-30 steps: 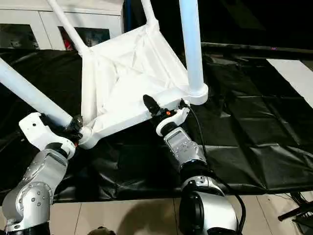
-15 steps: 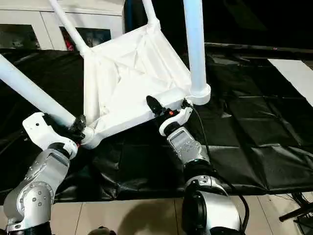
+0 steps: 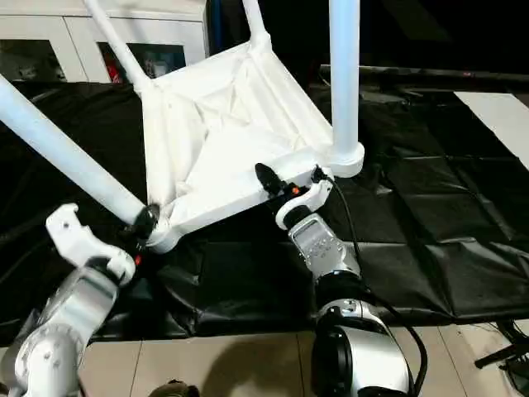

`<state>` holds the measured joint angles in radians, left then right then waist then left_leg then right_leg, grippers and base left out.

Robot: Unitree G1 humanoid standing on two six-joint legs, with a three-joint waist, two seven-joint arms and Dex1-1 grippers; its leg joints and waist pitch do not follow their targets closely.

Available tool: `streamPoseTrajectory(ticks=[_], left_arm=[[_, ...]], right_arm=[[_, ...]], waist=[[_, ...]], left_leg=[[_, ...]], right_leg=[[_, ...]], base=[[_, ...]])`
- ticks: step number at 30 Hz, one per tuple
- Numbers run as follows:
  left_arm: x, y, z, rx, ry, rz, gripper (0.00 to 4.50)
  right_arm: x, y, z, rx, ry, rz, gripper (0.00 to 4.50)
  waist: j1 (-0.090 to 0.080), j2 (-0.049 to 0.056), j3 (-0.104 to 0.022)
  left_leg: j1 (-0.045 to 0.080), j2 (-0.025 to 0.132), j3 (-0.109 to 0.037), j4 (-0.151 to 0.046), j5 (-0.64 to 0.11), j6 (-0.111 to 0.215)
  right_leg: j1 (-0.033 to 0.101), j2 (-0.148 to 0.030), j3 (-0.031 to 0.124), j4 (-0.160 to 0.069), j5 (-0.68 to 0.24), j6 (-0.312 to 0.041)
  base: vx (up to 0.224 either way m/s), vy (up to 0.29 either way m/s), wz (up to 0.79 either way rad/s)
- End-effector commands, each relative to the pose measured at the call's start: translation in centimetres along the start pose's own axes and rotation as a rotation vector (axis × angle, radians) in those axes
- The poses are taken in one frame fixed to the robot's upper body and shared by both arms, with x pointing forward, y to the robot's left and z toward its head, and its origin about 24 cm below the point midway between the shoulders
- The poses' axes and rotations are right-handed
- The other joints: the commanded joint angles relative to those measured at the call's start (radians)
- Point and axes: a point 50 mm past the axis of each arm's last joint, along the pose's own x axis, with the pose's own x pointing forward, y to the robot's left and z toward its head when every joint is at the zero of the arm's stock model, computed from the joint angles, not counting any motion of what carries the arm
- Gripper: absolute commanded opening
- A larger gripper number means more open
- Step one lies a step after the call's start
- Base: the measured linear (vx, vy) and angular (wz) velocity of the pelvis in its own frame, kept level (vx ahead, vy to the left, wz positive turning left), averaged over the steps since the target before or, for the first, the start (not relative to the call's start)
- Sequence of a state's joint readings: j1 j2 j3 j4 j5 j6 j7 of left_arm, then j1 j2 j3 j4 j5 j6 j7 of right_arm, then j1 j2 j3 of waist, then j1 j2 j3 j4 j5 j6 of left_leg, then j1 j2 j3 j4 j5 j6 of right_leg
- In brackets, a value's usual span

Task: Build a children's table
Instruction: Flip table

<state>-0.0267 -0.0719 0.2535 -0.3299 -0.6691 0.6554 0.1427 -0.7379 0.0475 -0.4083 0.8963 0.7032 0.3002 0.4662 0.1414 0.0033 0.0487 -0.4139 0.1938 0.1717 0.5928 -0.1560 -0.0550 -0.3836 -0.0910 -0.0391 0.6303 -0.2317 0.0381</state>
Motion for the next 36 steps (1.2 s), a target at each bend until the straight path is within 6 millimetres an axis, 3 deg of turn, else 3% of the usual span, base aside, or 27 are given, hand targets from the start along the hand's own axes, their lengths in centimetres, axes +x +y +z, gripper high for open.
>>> streamPoseTrajectory(ticks=[1, 6, 7, 8, 9, 10, 11, 12, 13, 15, 16, 18, 20, 22, 26, 31, 33, 36], left_arm=[[-0.7, 1.0, -0.3, -0.017, 0.01, 0.051, 4.12], [-2.0, 1.4, -0.5, -0.041, 0.027, 0.016, 4.49], [-2.1, 1.1, -0.5, -0.014, 0.035, -0.011, 4.49], [-2.3, 0.9, -0.6, 0.026, 0.045, -0.041, 4.5], [-2.4, 0.7, -0.6, 0.057, 0.053, -0.063, 4.5], [-2.6, 0.1, -0.6, 0.175, 0.057, -0.125, 4.5], [-2.7, -0.2, -0.5, 0.243, 0.057, -0.159, 4.5], [-2.8, -1.1, -0.3, 0.336, 0.05, -0.225, 4.5], [-2.8, -1.7, -0.1, 0.386, 0.035, -0.248, 4.5], [-2.8, -2.2, 0.2, 0.442, 0.02, -0.276, 4.5], [-3.0, -3.0, 0.4, 0.494, 0.022, -0.337, 4.5], [-3.0, -3.7, 0.6, 0.551, 0.006, -0.38, 4.5], [-3.5, -5.8, 1.1, 0.69, -0.011, -0.54, 4.5], [-3.6, -6.2, 1.1, 0.703, -0.012, -0.567, 4.5], [-4.4, -8.4, 1.1, 0.758, -0.011, -0.715, 4.5], [-4.3, -8.6, 1.0, 0.791, -0.017, -0.712, 4.5], [-3.8, -8.7, 1.4, 0.831, -0.044, -0.668, 4.5], [-3.4, -8.8, 1.9, 0.862, -0.068, -0.632, 4.5]], right_arm=[[-0.3, 2.1, 5.9, -0.16, -0.21, 0.073, 1.96], [-0.7, 2.7, 8.2, -0.224, -0.292, 0.044, 1.94], [-0.8, 2.9, 8.4, -0.234, -0.298, 0.045, 1.94], [-0.8, 3.0, 8.7, -0.245, -0.303, 0.045, 1.93], [-0.9, 3.1, 8.8, -0.257, -0.305, 0.044, 1.91], [-0.9, 3.3, 9.1, -0.3, -0.307, 0.038, 1.91], [-1.0, 3.5, 9.3, -0.324, -0.307, 0.034, 1.89], [-1.1, 3.7, 9.3, -0.362, -0.303, 0.025, 1.89], [-1.1, 3.8, 9.3, -0.39, -0.298, 0.014, 1.89], [-1.2, 3.8, 9.3, -0.424, -0.292, -0.003, 1.89], [-1.2, 3.9, 9.2, -0.459, -0.283, -0.019, 1.89], [-1.3, 3.9, 9.1, -0.499, -0.273, -0.037, 1.89], [-1.3, 4.1, 8.9, -0.666, -0.239, -0.108, 1.88], [-1.3, 4.1, 8.8, -0.687, -0.239, -0.118, 1.88], [-1.0, 4.9, 8.6, -0.805, -0.253, -0.166, 1.89], [-1.0, 5.4, 8.6, -0.873, -0.259, -0.188, 1.89], [-1.0, 5.6, 8.6, -0.932, -0.237, -0.209, 1.88], [-1.0, 5.6, 8.5, -0.992, -0.221, -0.222, 1.82]], waist=[[-0.008, 0.01, -0.076], [-0.003, 0.015, -0.076], [0.001, 0.015, -0.076], [0.002, 0.007, -0.076], [0.005, 0.01, -0.075], [0.005, 0.012, -0.075], [0.006, 0.011, -0.073], [0.002, 0.005, -0.072], [0.002, 0.01, -0.071], [-0.009, 0.01, -0.071], [-0.009, 0.003, -0.073], [-0.015, 0.004, -0.07], [-0.017, 0.008, -0.072], [-0.019, 0.009, -0.071], [-0.019, 0.013, -0.066], [-0.015, 0.016, -0.059], [-0.015, 0.016, -0.061], [-0.021, 0.013, -0.061]], left_leg=[[0.038, 0.028, -0.001, -0.058, -0.106, -0.016], [0.043, 0.028, 0.001, -0.056, -0.121, -0.032], [0.043, 0.028, 0.001, -0.055, -0.113, -0.03], [0.039, 0.027, 0.001, -0.055, -0.105, -0.028], [0.038, 0.027, 0.0, -0.057, -0.106, -0.029], [0.037, 0.027, 0.0, -0.057, -0.111, -0.031], [0.037, 0.025, -0.004, -0.061, -0.124, -0.029], [0.037, 0.027, -0.002, -0.063, -0.13, -0.029], [0.037, 0.028, -0.005, -0.066, -0.143, -0.038], [0.036, 0.026, -0.003, -0.066, -0.146, -0.056], [0.036, 0.025, -0.002, -0.065, -0.14, -0.06], [0.036, 0.022, 0.0, -0.065, -0.144, -0.059], [0.039, 0.021, 0.0, -0.064, -0.144, -0.06], [0.039, 0.021, 0.0, -0.065, -0.15, -0.065], [0.04, 0.019, 0.004, -0.069, -0.224, -0.079], [0.053, 0.021, -0.001, -0.078, -0.369, -0.113], [0.057, 0.021, -0.003, -0.078, -0.388, -0.119], [0.044, 0.017, -0.007, -0.082, -0.377, -0.12]], right_leg=[[0.037, -0.029, 0.018, -0.055, 0.135, -0.193], [0.032, -0.024, 0.019, -0.058, 0.123, -0.173], [0.031, -0.023, 0.018, -0.057, 0.133, -0.163], [0.033, -0.023, 0.018, -0.057, 0.129, -0.151], [0.032, -0.024, 0.017, -0.057, 0.117, -0.145], [0.032, -0.025, 0.017, -0.057, 0.104, -0.14], [0.03, -0.024, 0.015, -0.062, 0.05, -0.113], [0.03, -0.025, 0.016, -0.064, 0.035, -0.107], [0.027, -0.027, 0.016, -0.065, 0.01, -0.102], [0.027, -0.026, 0.017, -0.06, 0.021, -0.108], [0.029, -0.028, 0.018, -0.059, 0.024, -0.11], [0.026, -0.025, 0.018, -0.062, 0.013, -0.106], [0.022, -0.025, 0.019, -0.061, -0.006, -0.1], [0.021, -0.024, 0.019, -0.06, -0.013, -0.103], [0.015, -0.026, 0.025, -0.071, -0.114, -0.09], [0.001, -0.027, 0.03, -0.09, -0.291, -0.054], [-0.001, -0.024, 0.031, -0.09, -0.292, -0.041], [0.007, -0.023, 0.029, -0.087, -0.269, -0.037]], base=[[0.0, 0.0, 0.0], [0.0, 0.0, 0.0], [0.0, 0.0, 0.0], [0.0, 0.0, 0.0], [0.0, 0.0, 0.0], [0.0, 0.0, 0.0], [0.0, 0.0, 0.0], [0.0, 0.0, 0.0], [0.0, 0.0, 0.0], [0.0, 0.0, 0.0], [0.0, 0.0, 0.0], [0.0, 0.0, 0.0], [0.0, 0.0, 0.0], [0.0, 0.0, 0.0], [0.0, 0.0, 0.0], [0.0, 0.0, 0.0], [0.0, 0.0, 0.0], [0.0, 0.0, 0.0]])
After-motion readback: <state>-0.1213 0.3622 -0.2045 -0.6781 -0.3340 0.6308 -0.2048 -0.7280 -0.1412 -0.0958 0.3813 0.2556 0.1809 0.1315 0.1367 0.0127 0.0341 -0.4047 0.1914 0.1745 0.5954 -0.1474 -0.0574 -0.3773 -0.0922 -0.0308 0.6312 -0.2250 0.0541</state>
